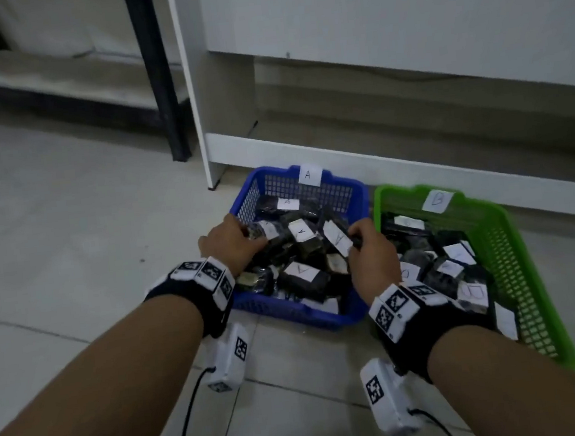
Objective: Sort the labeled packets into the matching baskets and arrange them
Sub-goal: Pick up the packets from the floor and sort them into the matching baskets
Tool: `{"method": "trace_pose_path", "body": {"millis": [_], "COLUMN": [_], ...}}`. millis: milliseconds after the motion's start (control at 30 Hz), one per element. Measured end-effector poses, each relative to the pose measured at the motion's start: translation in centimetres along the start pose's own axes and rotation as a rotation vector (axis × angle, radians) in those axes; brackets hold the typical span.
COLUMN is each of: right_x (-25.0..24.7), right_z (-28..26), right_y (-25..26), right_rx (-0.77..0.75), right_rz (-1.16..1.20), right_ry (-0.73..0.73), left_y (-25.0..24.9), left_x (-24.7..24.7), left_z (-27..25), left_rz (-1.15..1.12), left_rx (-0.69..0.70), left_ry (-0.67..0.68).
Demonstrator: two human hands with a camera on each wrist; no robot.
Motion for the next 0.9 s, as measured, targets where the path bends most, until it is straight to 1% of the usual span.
{"method": "trace_pose_path", "body": {"millis": [100, 167, 233, 267, 333, 400, 467, 533, 600, 667, 700, 767, 833, 900], "right_x": [0.6, 1.3, 2.2, 2.7, 3.7, 4.7, 5.0, 4.5, 4.2, 4.3, 4.5, 4.7, 4.9, 4.4], "right_z": [0.8, 1.1, 0.9, 0.8, 0.3, -0.2, -0.5, -0.4, -0.3, -0.4, -0.4, -0.4, -0.7, -0.9], "right_y": [-0.7, -1.0, -1.0, -1.0, -0.9, -0.8, -1.0, -1.0, -0.9, -0.7, -0.7, -1.0, -1.6, -1.5], "right_rx": [0.037, 0.062, 0.077, 0.074, 0.037, 0.017, 0.033, 0.045, 0.045, 0.015, -0.001, -0.008, 0.017, 0.030], "right_rz": [0.030, 0.032, -0.036, -0.105, -0.264, -0.350, -0.391, -0.463, -0.505, -0.477, -0.466, -0.477, -0.517, -0.515], "right_ry": [-0.040, -0.042, -0.008, 0.010, 0.040, 0.080, 0.098, 0.045, -0.005, -0.019, -0.003, 0.058, 0.149, 0.172], "left_y": [-0.9, -0.9, 0.0, 0.4, 0.9, 0.7, 0.4, -0.1, -0.5, -0.7, -0.7, -0.7, -0.6, -0.7], "left_x": [0.6, 0.9, 1.7, 2.3, 2.9, 2.7, 2.6, 2.6, 2.7, 2.7, 2.8, 2.6, 2.4, 2.2], "left_z": [0.9, 1.4, 1.7, 1.8, 1.9, 1.9, 1.6, 1.3, 1.4, 1.7, 1.7, 1.6, 0.9, 0.0], "left_rz": [0.202, 0.277, 0.368, 0.423, 0.500, 0.475, 0.393, 0.372, 0.396, 0.388, 0.364, 0.338, 0.369, 0.402], "left_rx": [0.117, 0.133, 0.114, 0.114, 0.150, 0.184, 0.216, 0.256, 0.290, 0.299, 0.291, 0.275, 0.285, 0.350], "left_ry": [-0.097, -0.141, -0.111, -0.086, -0.078, -0.112, -0.131, -0.132, -0.125, -0.085, -0.050, 0.011, 0.086, 0.146]}}
Point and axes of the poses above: each hand's wrist, its own z-axis towards the middle knuckle, its own x-axis out of the palm, y = z × x, the point moved 10 cm from there along z, towards the middle knuckle, and after that the axes turned 8 degrees about -y, right-handed, at the moved point
